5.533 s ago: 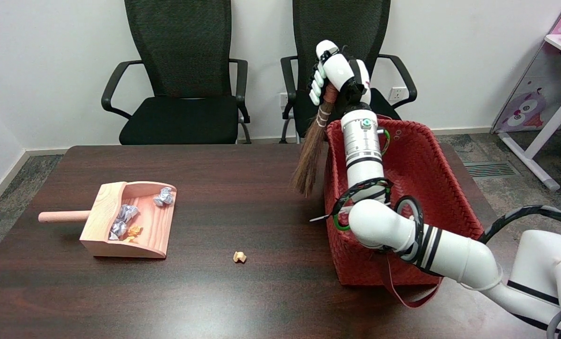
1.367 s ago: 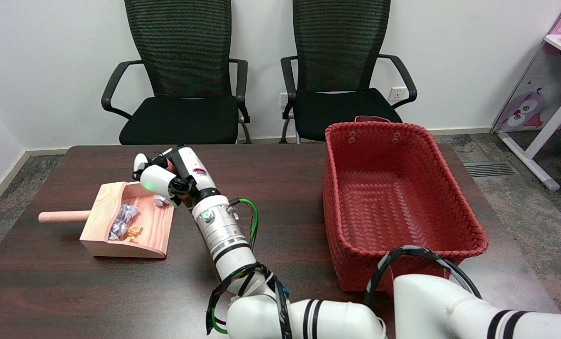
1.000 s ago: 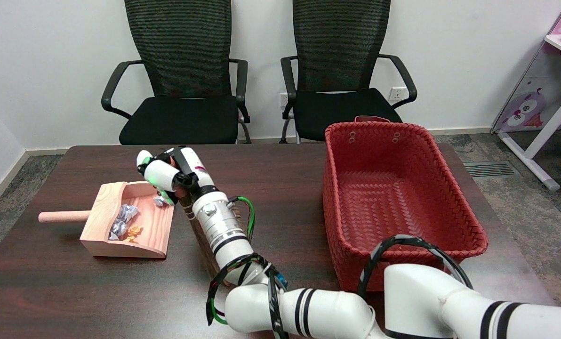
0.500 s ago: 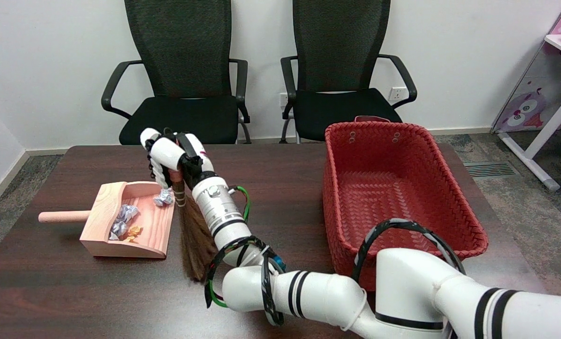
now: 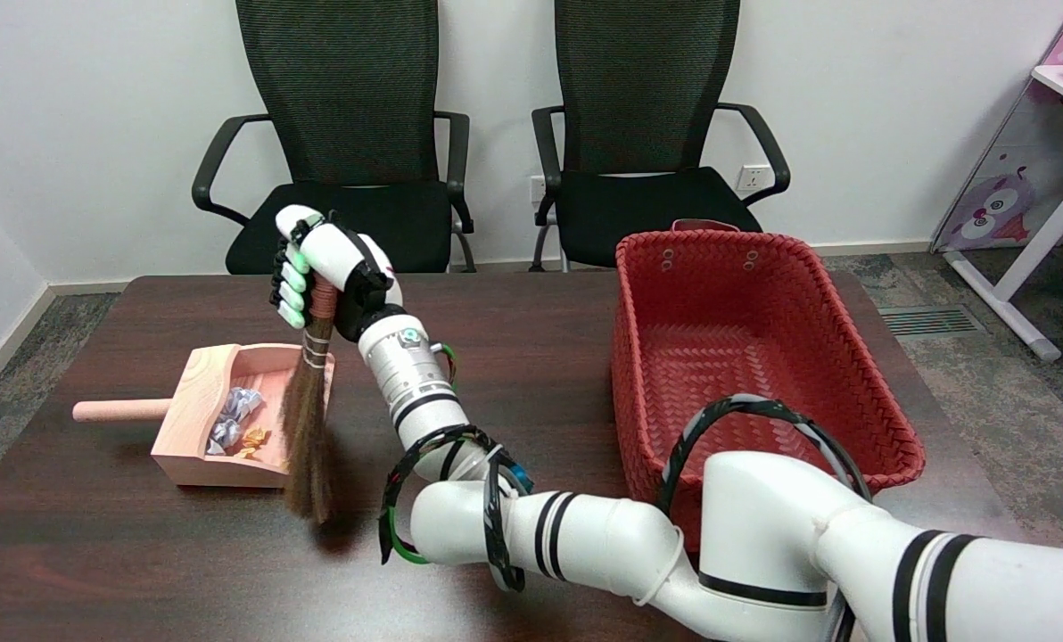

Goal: Sweep the paper ball into the dustpan.

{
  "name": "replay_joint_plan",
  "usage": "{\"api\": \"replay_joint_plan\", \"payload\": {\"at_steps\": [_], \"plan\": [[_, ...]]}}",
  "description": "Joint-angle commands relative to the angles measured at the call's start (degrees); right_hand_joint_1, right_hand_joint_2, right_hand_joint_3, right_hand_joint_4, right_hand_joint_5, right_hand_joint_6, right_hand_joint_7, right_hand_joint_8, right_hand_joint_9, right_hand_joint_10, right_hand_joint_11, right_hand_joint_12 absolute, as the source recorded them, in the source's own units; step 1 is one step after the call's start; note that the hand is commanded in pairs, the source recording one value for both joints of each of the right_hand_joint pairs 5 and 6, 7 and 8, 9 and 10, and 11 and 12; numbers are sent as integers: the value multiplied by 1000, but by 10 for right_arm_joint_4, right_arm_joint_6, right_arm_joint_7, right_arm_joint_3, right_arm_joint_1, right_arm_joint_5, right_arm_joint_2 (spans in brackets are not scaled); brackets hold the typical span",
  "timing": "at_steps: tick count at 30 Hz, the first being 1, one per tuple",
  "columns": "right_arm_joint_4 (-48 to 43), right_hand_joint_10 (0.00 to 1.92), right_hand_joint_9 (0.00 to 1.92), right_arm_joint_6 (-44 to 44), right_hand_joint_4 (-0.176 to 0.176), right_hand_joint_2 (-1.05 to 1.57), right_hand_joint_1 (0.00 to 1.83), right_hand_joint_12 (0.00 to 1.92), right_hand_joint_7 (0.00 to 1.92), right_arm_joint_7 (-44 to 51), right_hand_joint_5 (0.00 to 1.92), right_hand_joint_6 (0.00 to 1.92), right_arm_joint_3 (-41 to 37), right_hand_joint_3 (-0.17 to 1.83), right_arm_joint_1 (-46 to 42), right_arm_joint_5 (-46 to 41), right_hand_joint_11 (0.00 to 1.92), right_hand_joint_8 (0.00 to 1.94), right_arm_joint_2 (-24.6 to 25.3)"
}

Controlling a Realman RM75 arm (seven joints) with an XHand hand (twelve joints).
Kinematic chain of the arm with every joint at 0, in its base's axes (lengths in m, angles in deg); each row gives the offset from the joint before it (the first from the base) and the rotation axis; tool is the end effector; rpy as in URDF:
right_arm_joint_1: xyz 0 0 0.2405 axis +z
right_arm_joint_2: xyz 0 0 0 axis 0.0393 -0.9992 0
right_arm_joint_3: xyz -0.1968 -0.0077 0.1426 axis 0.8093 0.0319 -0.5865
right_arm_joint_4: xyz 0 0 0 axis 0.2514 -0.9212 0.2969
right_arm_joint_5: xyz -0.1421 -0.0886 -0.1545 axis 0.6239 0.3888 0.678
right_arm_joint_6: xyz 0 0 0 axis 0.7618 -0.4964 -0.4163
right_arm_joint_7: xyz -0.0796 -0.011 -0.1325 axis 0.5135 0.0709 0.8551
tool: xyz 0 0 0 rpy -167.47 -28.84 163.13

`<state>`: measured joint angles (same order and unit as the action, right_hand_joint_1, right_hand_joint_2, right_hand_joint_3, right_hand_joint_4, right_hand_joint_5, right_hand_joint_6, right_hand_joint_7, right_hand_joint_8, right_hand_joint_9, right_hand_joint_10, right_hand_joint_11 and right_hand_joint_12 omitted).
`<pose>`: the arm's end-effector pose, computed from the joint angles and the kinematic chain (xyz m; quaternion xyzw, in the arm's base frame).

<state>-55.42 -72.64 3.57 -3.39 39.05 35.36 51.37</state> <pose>-0.2480 -0.4512 0.0098 0.4357 -0.6107 0.5943 0.2899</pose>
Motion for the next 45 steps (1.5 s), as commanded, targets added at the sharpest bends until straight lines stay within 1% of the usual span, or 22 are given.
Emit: {"api": "replay_joint_plan", "payload": {"at_steps": [1, 8, 12, 14, 16, 18, 20, 23, 28, 33, 36, 39, 42, 45], "plan": [[14, 1920, 1920, 6, 5, 1167, 708, 1920, 1920, -194, 1920, 1920, 10, 1189, 10, -39, 1920, 1920, 13], [57, 1920, 1920, -21, 6, 1175, 722, 1920, 1920, -209, 1920, 1920, 13, 1191, 8, -31, 1920, 1920, 5], [69, 1920, 1920, -29, 3, 1187, 730, 1920, 1920, -203, 1920, 1920, 12, 1196, 14, 19, 1920, 1920, -8], [63, 1920, 1920, -18, 3, 1214, 729, 1920, 1920, -181, 1920, 1920, 12, 1173, 23, 53, 1920, 1920, -17], [60, 1920, 1920, 10, 2, 1261, 716, 1920, 1920, -143, 1920, 1920, 10, 1140, 34, 70, 1920, 1920, -28], [60, 1920, 1920, 25, 2, 1267, 714, 1920, 1920, -112, 1920, 1920, 9, 1173, 43, 71, 1920, 1920, -33], [63, 1920, 1920, 27, 2, 1278, 711, 1920, 1920, -81, 1920, 1920, 9, 1236, 49, 71, 1920, 1920, -38], [90, 1920, 1920, 13, 6, 1330, 707, 1920, 1920, -47, 1920, 1920, 13, 1266, 51, 72, 1920, 1920, -56], [185, 1920, 1920, -3, 18, 1467, 700, 1920, 1920, 26, 1920, 1920, 7, 1361, 29, 72, 1920, 1920, -101], [313, 1920, 1920, -12, 34, 1571, 700, 1920, 1920, 126, 1920, 1920, 6, 1454, -5, 67, 1920, 1920, -158], [356, 1920, 1920, -12, 40, 1571, 715, 1920, 1920, 191, 1920, 1920, 0, 1529, -25, 65, 1920, 1920, -174], [391, 1920, 1920, -27, 43, 1571, 723, 1920, 1920, 266, 1920, 1920, -12, 1609, -48, 65, 1920, 1920, -178], [430, 1920, 1920, -62, 53, 1571, 760, 1920, 1920, 345, 1920, 1920, -31, 1609, -73, 65, 1920, 1920, -184], [483, 1920, 1920, -67, 64, 1571, 814, 1920, 1920, 413, 1920, 1920, -56, 1570, -94, 65, 1920, 1920, -203]]}}
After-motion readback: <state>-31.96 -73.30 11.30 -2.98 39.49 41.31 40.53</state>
